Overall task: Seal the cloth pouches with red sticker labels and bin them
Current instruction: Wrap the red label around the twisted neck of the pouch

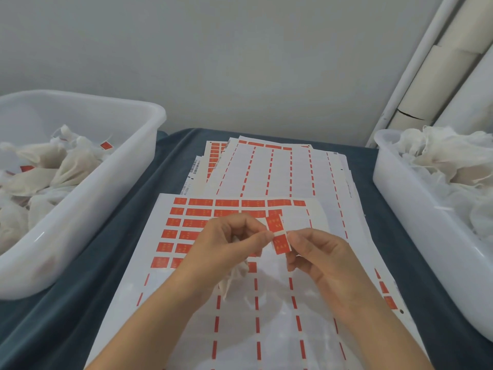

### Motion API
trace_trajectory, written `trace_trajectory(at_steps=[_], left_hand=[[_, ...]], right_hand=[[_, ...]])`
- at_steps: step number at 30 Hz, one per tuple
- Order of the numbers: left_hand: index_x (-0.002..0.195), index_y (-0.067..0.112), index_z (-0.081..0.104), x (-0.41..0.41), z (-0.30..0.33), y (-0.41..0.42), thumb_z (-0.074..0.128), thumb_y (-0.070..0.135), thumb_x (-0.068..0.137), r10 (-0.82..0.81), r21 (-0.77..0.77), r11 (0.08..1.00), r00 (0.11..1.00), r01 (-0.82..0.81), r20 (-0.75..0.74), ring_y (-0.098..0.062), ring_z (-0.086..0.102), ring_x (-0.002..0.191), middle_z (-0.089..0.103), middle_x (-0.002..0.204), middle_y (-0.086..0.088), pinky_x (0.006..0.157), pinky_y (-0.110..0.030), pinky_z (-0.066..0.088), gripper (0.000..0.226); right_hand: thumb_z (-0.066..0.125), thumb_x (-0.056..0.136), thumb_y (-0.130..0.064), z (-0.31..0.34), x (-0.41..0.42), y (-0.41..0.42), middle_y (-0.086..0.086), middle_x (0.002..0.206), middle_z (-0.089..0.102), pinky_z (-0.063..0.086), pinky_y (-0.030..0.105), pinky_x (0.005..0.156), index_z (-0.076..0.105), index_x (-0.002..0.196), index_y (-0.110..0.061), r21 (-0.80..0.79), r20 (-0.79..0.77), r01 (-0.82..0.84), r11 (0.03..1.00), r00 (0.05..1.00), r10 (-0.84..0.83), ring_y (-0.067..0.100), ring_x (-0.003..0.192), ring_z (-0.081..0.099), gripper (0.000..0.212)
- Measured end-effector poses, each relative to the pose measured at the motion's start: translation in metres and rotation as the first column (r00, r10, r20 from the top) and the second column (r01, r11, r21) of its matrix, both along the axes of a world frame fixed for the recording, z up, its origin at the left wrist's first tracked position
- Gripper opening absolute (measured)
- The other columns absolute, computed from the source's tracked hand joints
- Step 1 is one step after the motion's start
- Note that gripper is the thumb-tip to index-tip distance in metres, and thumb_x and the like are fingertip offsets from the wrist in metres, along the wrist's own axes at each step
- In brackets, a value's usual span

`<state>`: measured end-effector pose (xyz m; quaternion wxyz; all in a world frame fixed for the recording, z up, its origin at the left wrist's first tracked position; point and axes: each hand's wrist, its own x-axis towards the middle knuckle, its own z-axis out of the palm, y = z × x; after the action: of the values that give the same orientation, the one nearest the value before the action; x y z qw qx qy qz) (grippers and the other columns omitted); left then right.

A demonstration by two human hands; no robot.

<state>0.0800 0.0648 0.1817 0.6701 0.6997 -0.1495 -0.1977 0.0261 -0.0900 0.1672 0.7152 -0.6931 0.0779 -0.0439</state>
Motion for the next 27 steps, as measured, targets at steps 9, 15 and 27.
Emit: trace_trajectory(at_steps=[9,15,27], left_hand=[[0.059,0.032,0.069,-0.0010,-0.0005,-0.0023,0.070,0.025,0.076,-0.011,0.086,0.996,1.000,0.008,0.029,0.000,0.055,0.056,0.063,0.058,0.008,0.064,-0.020,0.042,0.018],[0.062,0.033,0.068,0.0003,-0.0031,-0.0008,0.069,0.028,0.075,-0.017,0.095,0.995,0.997,0.010,0.072,-0.001,0.056,0.057,0.063,0.058,0.008,0.061,-0.016,0.044,0.014],[0.066,0.041,0.064,-0.0048,-0.0028,-0.0085,0.062,0.053,0.055,0.056,0.137,0.986,0.968,-0.092,0.245,0.003,0.060,0.064,0.064,0.064,0.022,0.053,-0.004,0.044,0.017]], right_hand=[[0.063,0.061,-0.048,0.0004,-0.0015,-0.0007,-0.003,0.067,0.069,0.048,0.007,0.061,0.072,0.071,-0.026,-0.099,0.036,0.091,0.991,0.996,-0.087,0.011,0.063,0.064,0.026],[0.061,0.062,-0.044,0.0042,-0.0030,0.0011,-0.011,0.059,0.066,0.044,0.001,0.057,0.068,0.069,-0.024,-0.172,0.085,0.117,0.978,0.991,-0.104,0.006,0.061,0.063,0.023],[0.064,0.061,-0.045,-0.0017,-0.0009,0.0015,-0.008,0.062,0.067,0.048,0.005,0.058,0.071,0.069,-0.024,-0.112,0.061,0.204,0.973,0.978,-0.198,0.007,0.059,0.063,0.024]])
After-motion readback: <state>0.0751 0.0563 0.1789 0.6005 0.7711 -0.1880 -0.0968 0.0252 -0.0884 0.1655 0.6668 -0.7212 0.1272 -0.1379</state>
